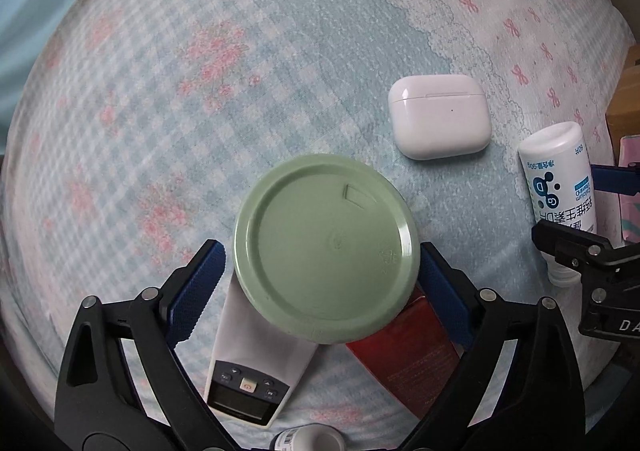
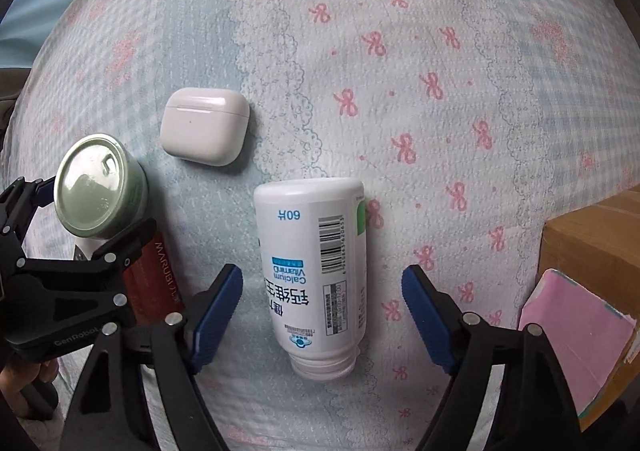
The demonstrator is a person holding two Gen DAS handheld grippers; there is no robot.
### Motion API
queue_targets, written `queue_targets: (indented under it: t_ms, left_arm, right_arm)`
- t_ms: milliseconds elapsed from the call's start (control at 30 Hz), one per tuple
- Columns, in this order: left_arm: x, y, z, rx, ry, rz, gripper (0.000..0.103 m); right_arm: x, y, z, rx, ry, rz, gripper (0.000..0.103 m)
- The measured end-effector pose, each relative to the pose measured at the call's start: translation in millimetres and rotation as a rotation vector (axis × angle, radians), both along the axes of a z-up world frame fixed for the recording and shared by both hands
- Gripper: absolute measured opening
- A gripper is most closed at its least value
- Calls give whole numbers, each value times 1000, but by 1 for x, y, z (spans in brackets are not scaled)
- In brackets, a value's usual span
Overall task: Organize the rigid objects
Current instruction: 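Grasp the green-lidded jar with the left gripper while the right gripper grasps the white pill bottle, then carry the green-lidded jar and pill bottle into the box and release them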
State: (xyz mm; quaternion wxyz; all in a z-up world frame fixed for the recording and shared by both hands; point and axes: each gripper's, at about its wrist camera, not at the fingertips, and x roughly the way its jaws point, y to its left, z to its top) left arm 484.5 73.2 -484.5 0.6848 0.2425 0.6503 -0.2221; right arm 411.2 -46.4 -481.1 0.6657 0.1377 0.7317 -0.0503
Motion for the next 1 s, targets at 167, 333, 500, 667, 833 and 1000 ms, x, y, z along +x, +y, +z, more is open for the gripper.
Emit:
queue_targets:
  t_ms: [167,333,500,667,833,1000]
  left_arm:
    - [3,-5,-2,-7,-22,-31,75]
    - [4,-5,-2,-24,-25,-40,74]
    - [6,-2,12,-35,-38,-38,73]
    - [3,1,33,-61,-59,-28,71]
    - [3,4,57,-100,-74,5,69]
    - [-2,17,80,-156,-71,70,69]
  right_arm:
    - [2,4,-4,-13,12,4,50]
    - [1,7,-7,-21,12,4,47]
    - [3,10,-2,-22,-3,-4,46]
    - [-1,9,13,-19,-36,0,46]
    - [-5,4,34,-10,-72,-9,46]
    - [-11,2,56,2,-109,-23,46]
